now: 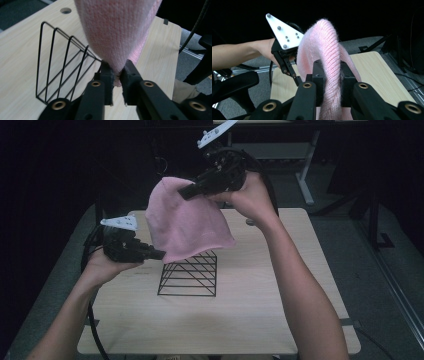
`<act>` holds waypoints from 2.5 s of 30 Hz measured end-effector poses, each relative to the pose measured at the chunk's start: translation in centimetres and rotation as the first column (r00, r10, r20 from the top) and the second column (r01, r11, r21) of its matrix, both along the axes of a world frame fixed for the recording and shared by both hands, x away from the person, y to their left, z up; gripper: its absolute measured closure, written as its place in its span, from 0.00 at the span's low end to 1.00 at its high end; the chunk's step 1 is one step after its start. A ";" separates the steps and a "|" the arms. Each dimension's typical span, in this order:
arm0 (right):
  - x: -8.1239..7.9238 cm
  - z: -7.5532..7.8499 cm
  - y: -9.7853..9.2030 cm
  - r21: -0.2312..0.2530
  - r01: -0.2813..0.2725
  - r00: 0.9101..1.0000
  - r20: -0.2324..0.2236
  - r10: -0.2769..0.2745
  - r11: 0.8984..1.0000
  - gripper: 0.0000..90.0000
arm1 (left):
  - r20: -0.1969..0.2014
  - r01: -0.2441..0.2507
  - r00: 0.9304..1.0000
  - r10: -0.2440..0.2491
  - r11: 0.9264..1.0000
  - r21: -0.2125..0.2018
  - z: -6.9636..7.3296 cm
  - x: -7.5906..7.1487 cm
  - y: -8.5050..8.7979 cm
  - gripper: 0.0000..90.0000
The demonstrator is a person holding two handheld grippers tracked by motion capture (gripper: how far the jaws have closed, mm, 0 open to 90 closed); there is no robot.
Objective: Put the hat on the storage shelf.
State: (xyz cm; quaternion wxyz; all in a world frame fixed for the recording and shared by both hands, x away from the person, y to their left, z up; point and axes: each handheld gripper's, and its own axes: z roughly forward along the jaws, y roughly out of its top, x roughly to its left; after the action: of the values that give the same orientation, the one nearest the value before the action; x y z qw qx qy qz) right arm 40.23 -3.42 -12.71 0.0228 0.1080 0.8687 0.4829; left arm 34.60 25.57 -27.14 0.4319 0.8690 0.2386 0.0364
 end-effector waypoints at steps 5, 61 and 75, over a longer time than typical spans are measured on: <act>0.7 -1.4 0.0 0.013 0.011 1.000 -0.022 -0.011 1.000 0.87 | -0.006 -0.029 1.000 0.029 0.999 0.026 -0.5 0.2 0.6 0.93; 1.0 -13.4 0.6 0.044 -0.069 0.975 -0.209 0.077 0.997 0.85 | -0.042 -0.116 0.991 0.128 0.969 0.217 -9.0 0.2 1.8 0.93; 0.6 -16.9 1.4 0.008 -0.105 0.959 -0.266 0.103 0.994 0.84 | -0.053 -0.117 0.989 0.138 0.949 0.291 -12.2 0.2 1.7 0.93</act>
State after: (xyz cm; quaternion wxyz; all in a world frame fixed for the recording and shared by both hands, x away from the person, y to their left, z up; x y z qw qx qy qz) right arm 40.81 -2.05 -29.63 -0.1189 0.1260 0.8699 0.4618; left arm 34.83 27.26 -39.38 0.2889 0.9060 0.3021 0.0668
